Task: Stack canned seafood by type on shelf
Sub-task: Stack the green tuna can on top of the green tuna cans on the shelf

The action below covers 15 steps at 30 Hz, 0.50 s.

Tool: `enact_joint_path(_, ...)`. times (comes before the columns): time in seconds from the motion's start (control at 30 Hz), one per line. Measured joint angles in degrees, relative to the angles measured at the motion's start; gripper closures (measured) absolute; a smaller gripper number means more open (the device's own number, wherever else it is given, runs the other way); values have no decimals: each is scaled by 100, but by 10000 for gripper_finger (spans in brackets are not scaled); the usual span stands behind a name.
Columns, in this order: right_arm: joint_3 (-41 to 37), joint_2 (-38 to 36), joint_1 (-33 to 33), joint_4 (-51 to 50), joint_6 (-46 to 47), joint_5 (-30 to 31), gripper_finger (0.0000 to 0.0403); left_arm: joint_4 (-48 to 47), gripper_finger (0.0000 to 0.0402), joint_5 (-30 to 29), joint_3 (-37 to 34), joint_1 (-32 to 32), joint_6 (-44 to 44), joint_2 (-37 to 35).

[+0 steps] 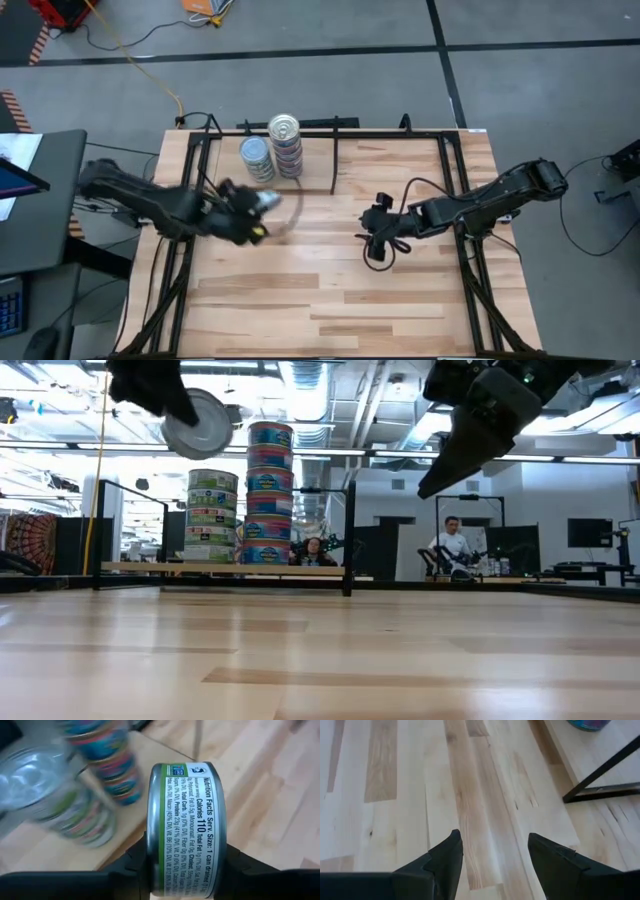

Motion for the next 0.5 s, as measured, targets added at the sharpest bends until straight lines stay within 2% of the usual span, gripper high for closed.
enact_joint_path(0.1, 0, 0, 21, 5, -95, -3, 150, -12, 262, 26, -280, 239, -157, -837)
enact_joint_path(0.23, 0, 0, -19, 40, -258, -20, 150, 501, 267, 265, -500, 634, 53, -1828)
enact_joint_path(0.37, 0, 0, -156, 86, -373, -22, 150, 578, 271, 372, -512, 1218, 139, -2325)
enact_joint_path(0.5, 0, 0, -282, 173, -416, -74, 150, 707, 268, 633, -515, 1939, 215, -2497)
